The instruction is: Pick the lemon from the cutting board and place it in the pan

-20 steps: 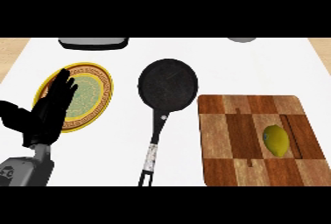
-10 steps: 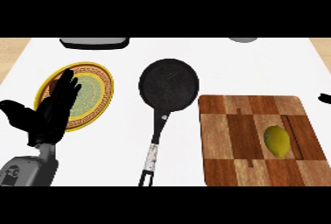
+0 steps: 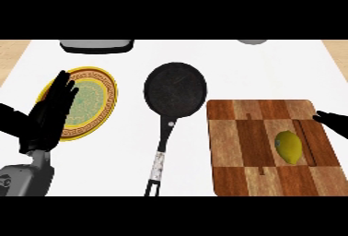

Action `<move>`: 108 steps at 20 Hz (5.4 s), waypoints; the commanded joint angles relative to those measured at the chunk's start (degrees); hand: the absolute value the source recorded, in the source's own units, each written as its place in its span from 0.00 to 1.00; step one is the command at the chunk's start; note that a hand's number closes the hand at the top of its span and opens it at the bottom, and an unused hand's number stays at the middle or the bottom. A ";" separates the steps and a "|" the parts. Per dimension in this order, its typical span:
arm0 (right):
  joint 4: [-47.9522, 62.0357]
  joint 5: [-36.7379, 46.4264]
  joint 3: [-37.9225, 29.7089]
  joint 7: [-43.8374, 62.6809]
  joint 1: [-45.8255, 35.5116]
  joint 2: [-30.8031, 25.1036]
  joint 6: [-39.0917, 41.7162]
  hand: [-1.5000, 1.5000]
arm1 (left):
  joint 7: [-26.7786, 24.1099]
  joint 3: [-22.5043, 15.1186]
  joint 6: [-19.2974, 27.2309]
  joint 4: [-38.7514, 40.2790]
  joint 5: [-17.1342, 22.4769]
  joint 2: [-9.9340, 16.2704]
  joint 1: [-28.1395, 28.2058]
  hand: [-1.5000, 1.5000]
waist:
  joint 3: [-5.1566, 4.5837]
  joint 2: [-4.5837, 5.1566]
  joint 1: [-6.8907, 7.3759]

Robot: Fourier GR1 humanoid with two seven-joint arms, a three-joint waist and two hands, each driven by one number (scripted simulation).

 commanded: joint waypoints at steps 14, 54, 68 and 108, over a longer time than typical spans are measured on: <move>-3.42 13.18 7.03 14.68 -8.10 15.08 9.35 0.00 | 0.84 -0.28 0.09 -2.95 -5.49 -5.78 2.09 0.50 | 0.01 0.04 0.28; 36.10 36.92 7.11 -14.56 -16.32 29.12 -13.27 1.00 | -1.25 7.87 -8.35 2.12 -8.80 -8.26 0.15 0.50 | 0.04 0.13 0.33; 22.23 43.10 11.24 9.00 -21.24 48.90 -15.39 1.00 | 1.84 6.59 -8.31 -0.75 -9.85 -8.88 -0.67 0.50 | -0.27 -0.13 1.79; 54.84 43.42 26.15 64.67 -66.88 51.76 -45.22 1.00 | 0.08 7.43 -9.46 3.82 -9.13 -9.23 -2.82 0.50 | -0.04 0.64 2.87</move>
